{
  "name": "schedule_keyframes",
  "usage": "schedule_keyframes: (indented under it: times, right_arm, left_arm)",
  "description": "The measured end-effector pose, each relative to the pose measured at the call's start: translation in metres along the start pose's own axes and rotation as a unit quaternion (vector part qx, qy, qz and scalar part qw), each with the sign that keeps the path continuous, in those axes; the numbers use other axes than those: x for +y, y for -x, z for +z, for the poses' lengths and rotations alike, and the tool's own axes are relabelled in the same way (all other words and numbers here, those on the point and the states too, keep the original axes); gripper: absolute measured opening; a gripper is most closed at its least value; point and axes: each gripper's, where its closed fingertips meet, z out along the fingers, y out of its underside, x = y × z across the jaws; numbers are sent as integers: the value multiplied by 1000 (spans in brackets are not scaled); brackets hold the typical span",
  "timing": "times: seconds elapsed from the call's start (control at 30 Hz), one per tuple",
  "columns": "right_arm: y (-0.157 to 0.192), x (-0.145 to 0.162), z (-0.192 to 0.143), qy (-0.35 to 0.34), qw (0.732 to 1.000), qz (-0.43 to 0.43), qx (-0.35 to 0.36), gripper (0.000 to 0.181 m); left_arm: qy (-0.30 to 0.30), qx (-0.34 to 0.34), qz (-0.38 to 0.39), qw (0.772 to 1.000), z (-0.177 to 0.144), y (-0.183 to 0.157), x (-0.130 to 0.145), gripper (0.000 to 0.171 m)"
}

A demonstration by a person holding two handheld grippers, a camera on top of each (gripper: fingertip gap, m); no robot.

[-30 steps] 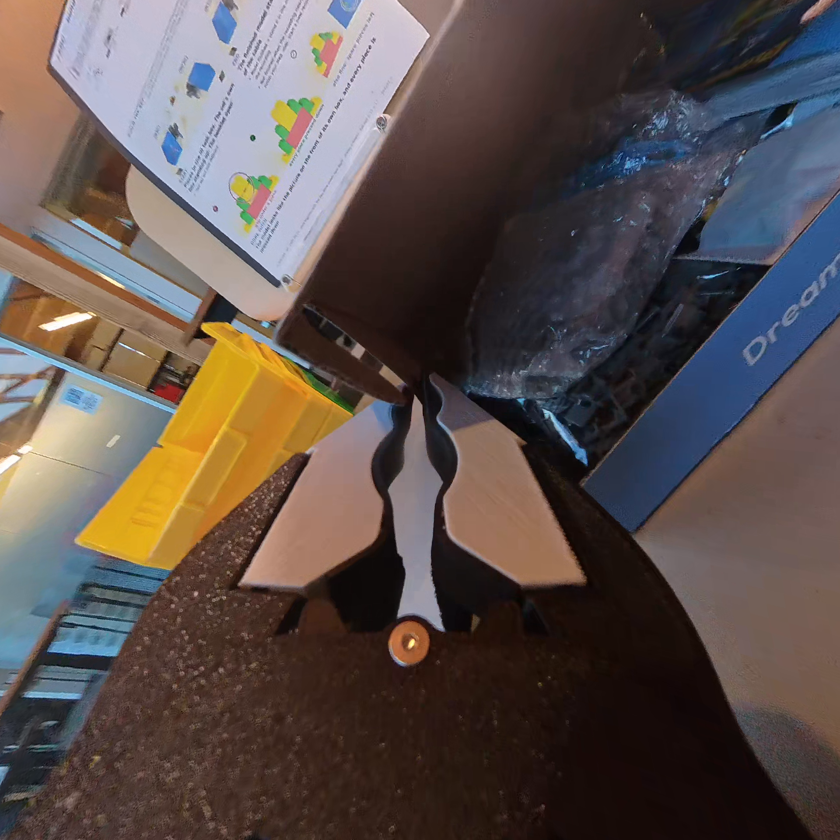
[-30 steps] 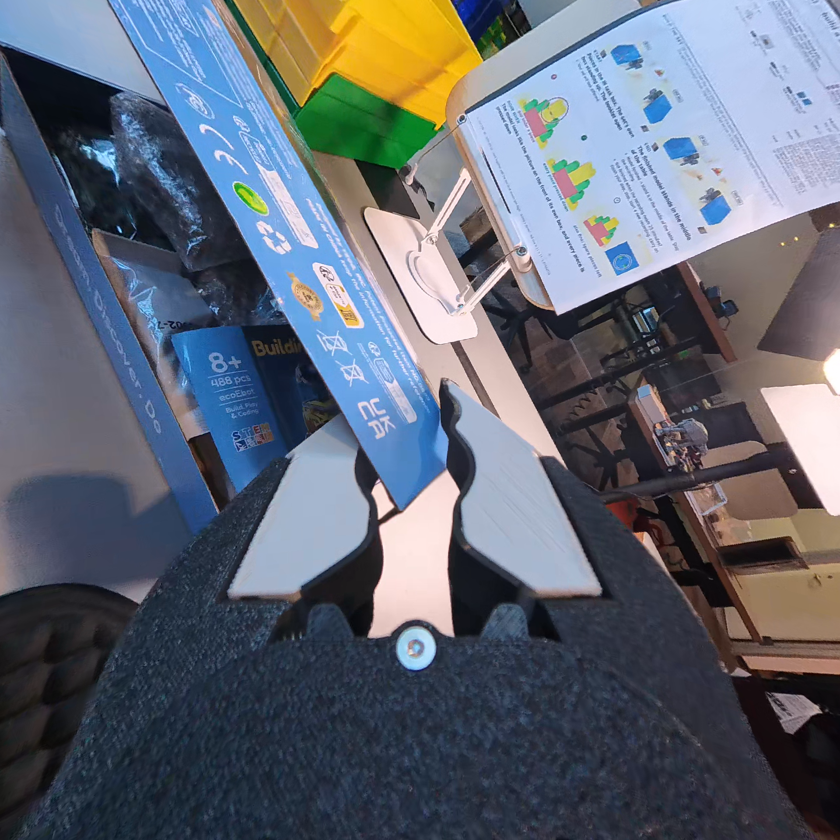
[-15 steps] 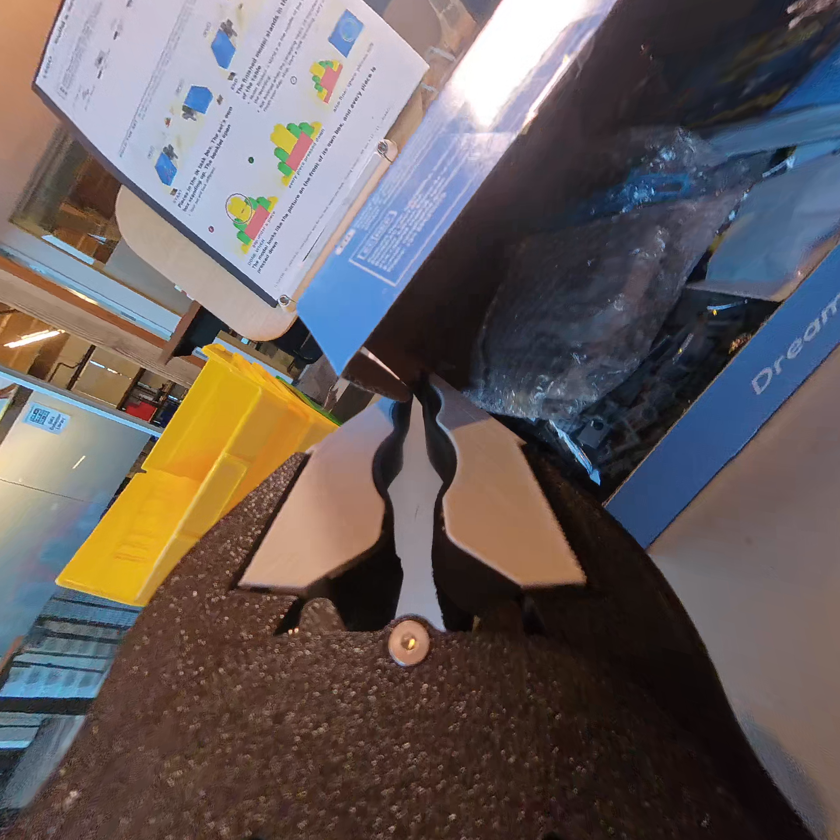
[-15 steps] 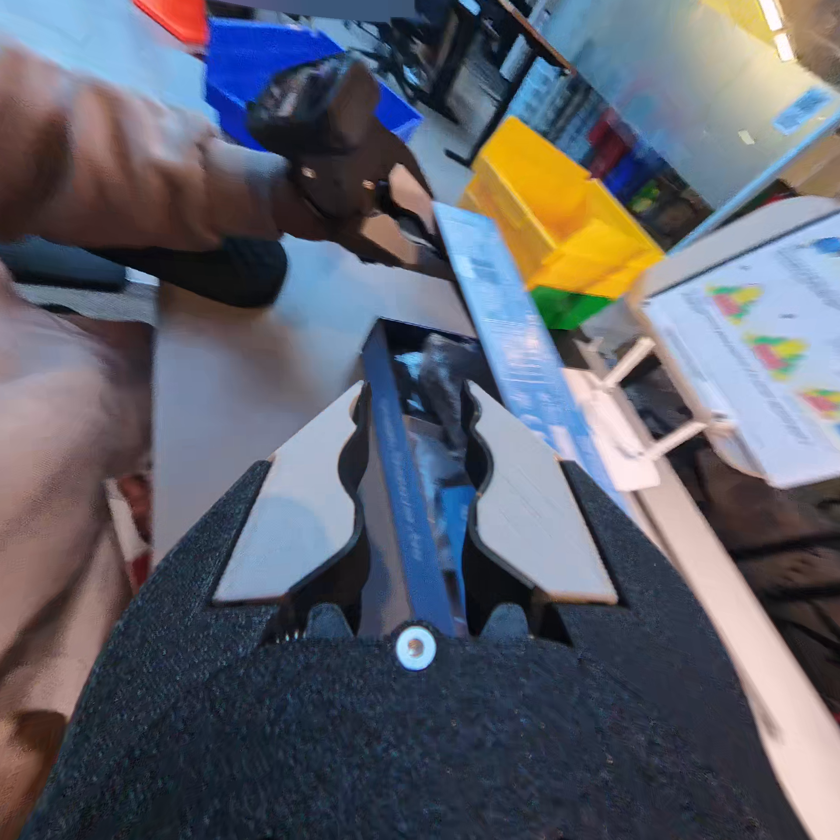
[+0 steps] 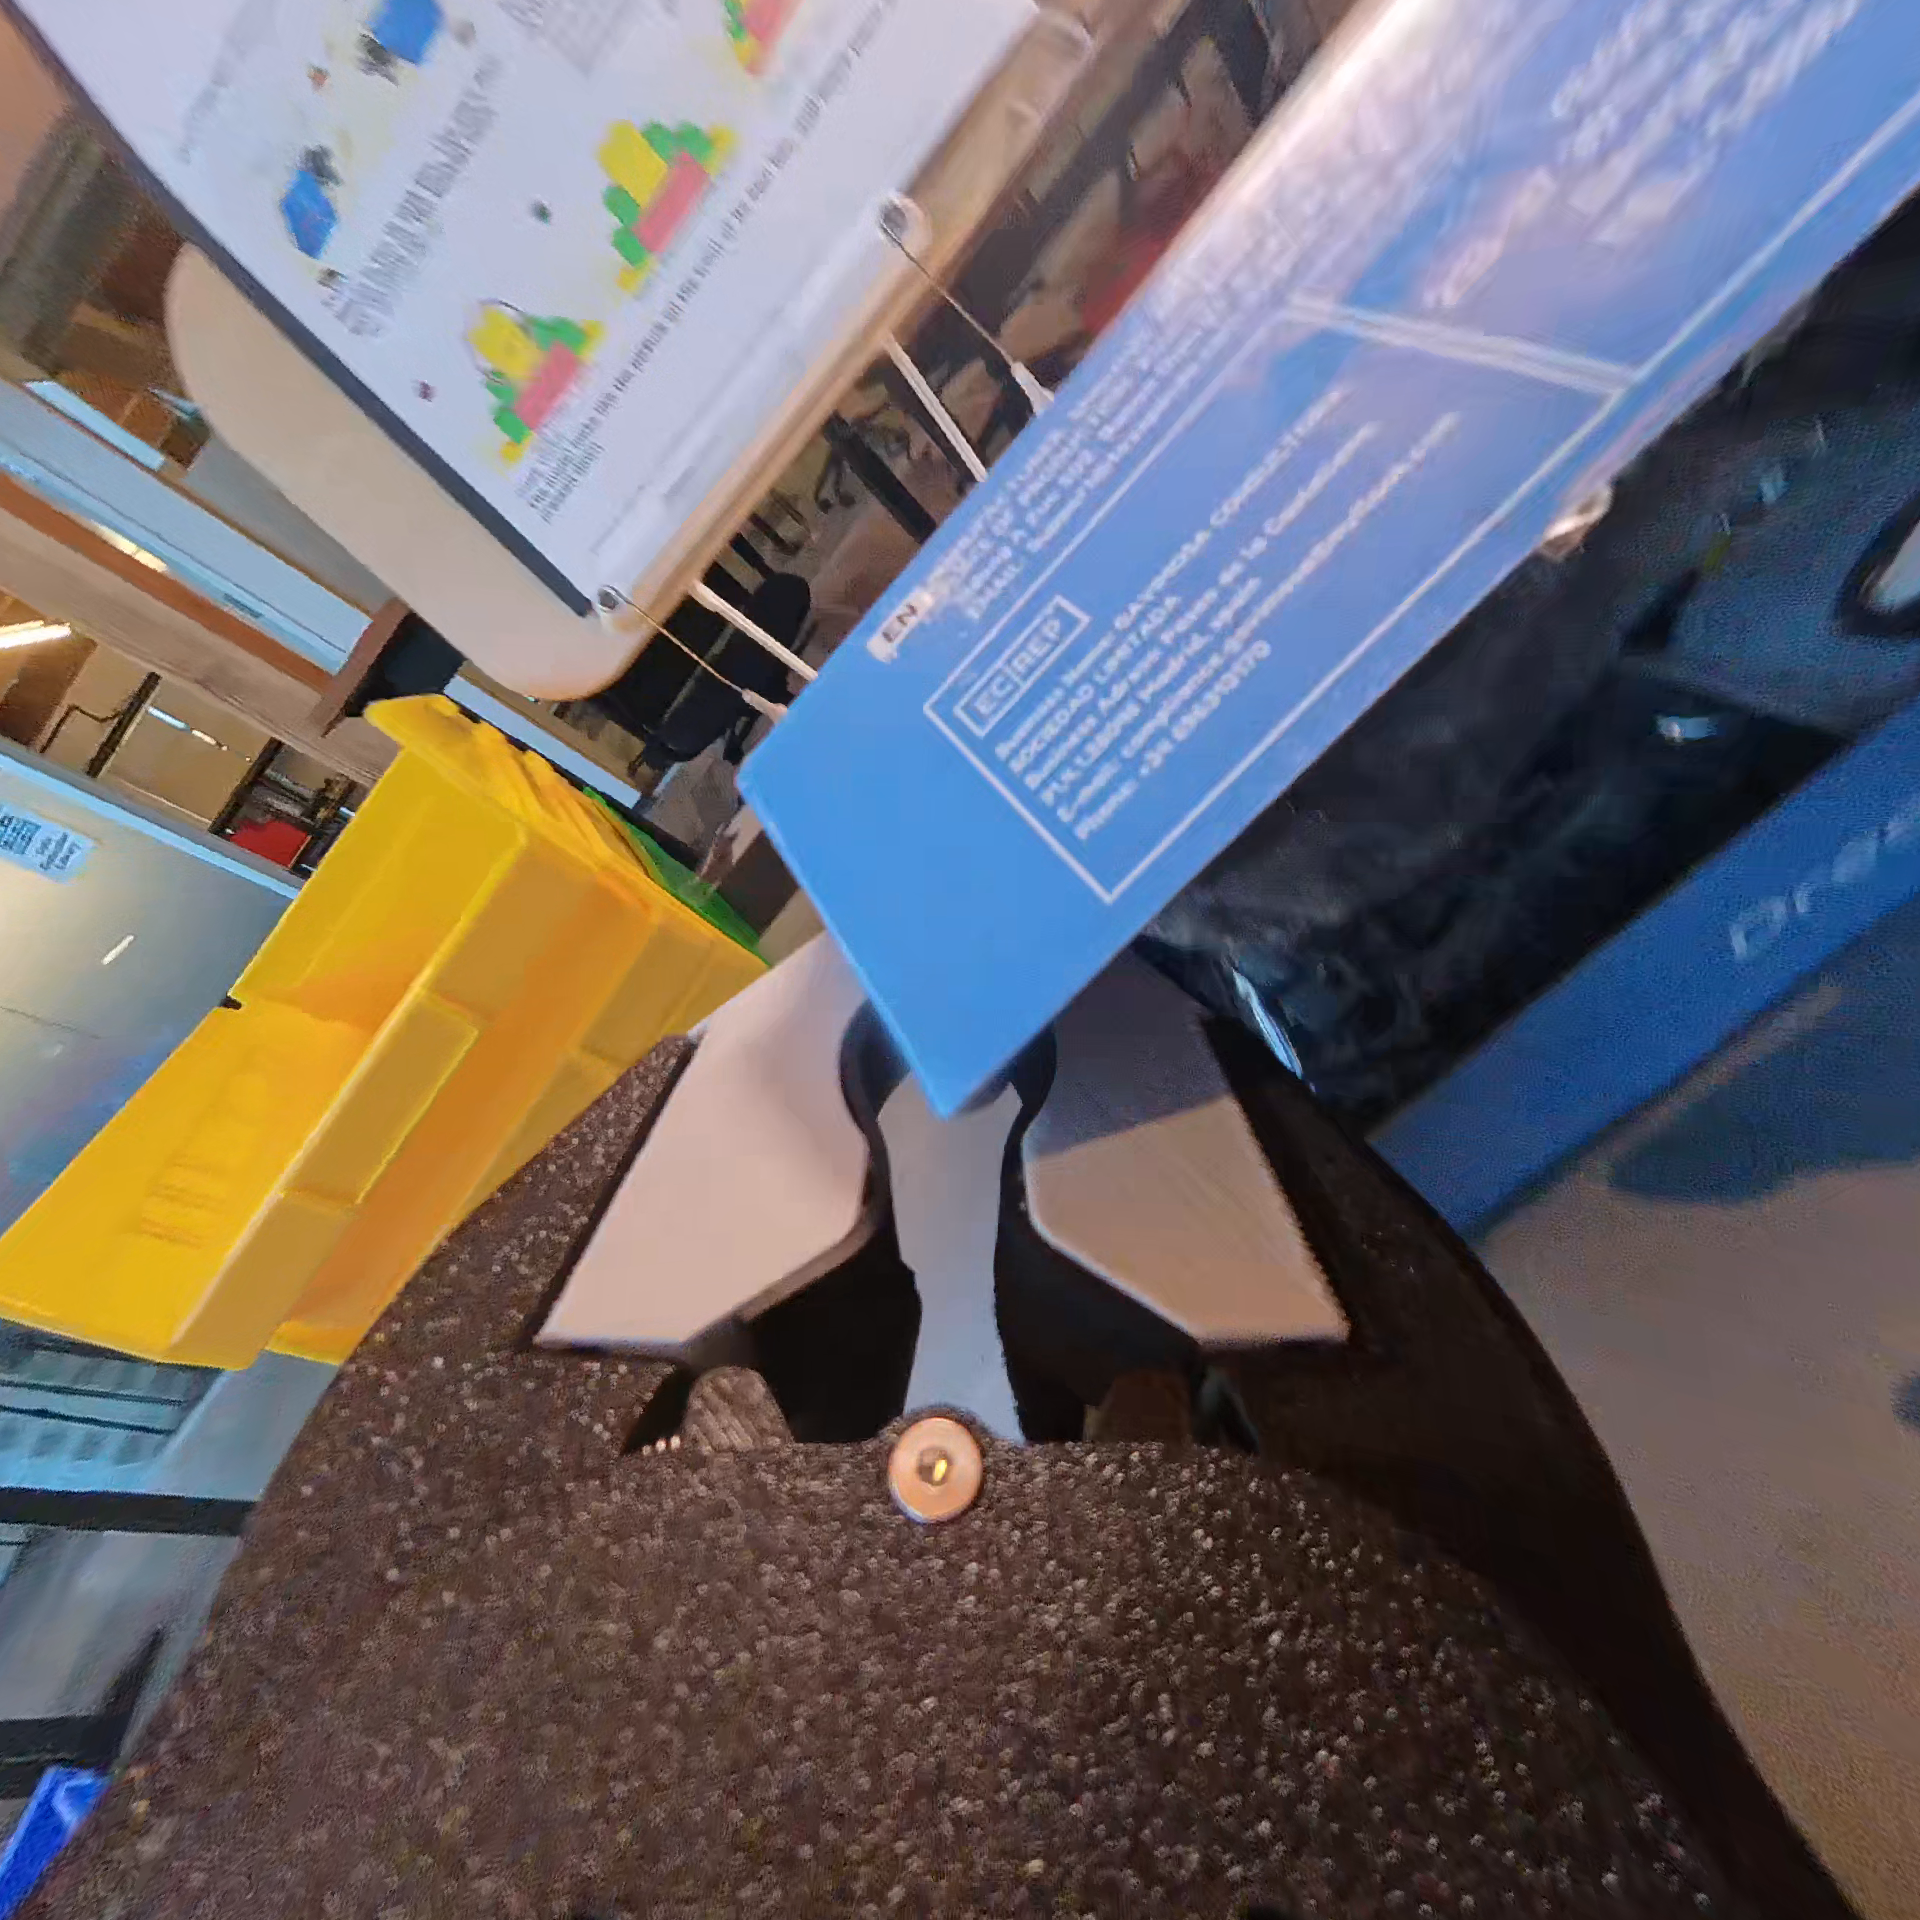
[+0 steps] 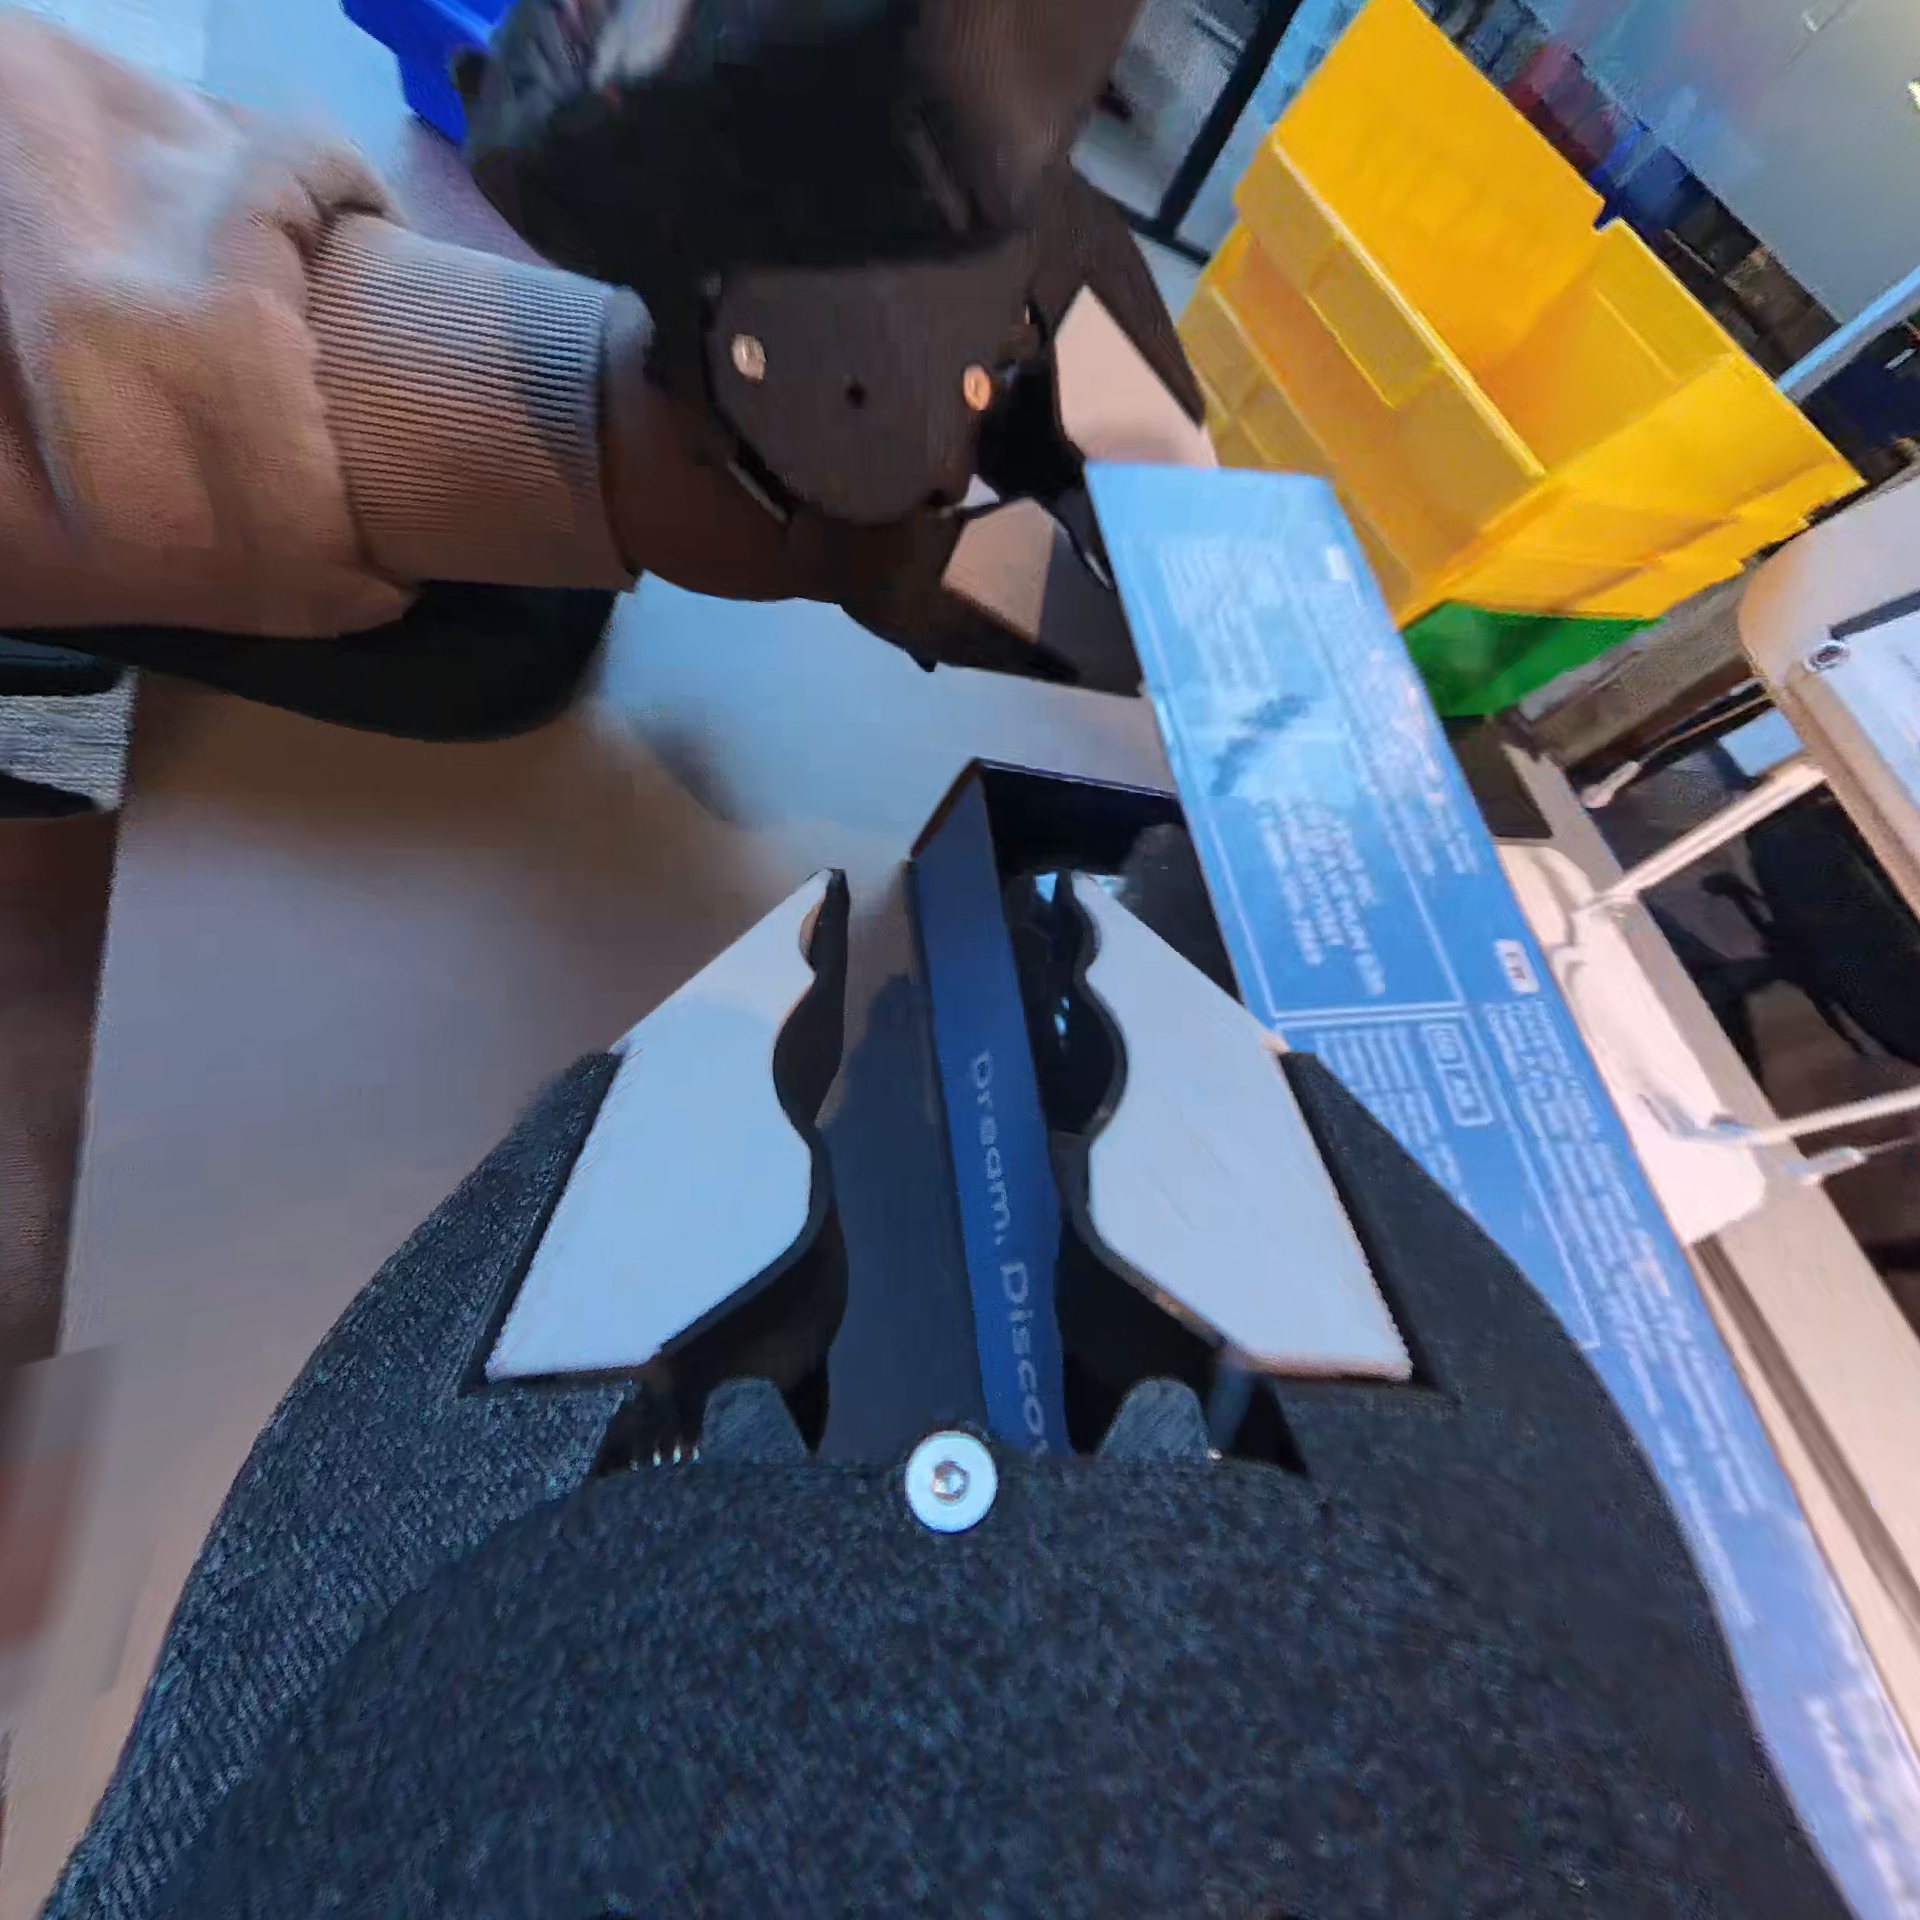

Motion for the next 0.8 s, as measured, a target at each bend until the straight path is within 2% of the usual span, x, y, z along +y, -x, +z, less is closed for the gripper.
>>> schedule_keyframes:
  times: [0.07,0.13,0.2,0.23,0.33,0.4,0.47,0.53,0.6,0.63,0.7,0.73,0.8]
  right_arm:
    - [17,6,-3,10,998,27,-47,36]
    - [52,11,-13,15,988,66,-137,37]
    - [80,3,-34,-8,972,105,-212,37]
    - [82,-5,-45,-31,968,117,-218,37]
    - [43,-16,-76,-66,982,111,-135,45]
    - [8,-14,-101,-66,991,95,-65,54]
    - [-32,-1,-123,-45,996,66,29,67]
    - [-65,33,-135,26,993,18,112,80]
    - [-71,76,-131,121,985,-7,119,89]
    - [-69,88,-125,137,984,-13,114,89]
    - [-57,101,-115,141,987,7,81,73]
    - [-57,106,-113,141,986,12,84,69]
    - [-54,112,-114,139,987,13,76,69]
  left_arm:
    - [19,8,48,999,-2,-12,10,5]
    - [32,19,80,996,-3,-21,18,5]
    - [39,29,105,993,-5,-29,24,4]
    - [42,32,109,993,-6,-31,24,4]
    - [46,45,90,994,-10,-34,21,5]
    - [55,39,107,992,-12,-36,23,6]
    - [61,32,123,990,-13,-37,24,6]
    - [66,29,141,987,-16,-39,23,7]
    - [71,31,160,984,-19,-43,22,8]
    - [78,38,170,982,-21,-47,23,13]
    - [87,56,183,978,-27,-54,25,11]
    - [87,75,179,977,-32,-61,26,0]
    - [85,92,144,982,-42,-66,26,3]
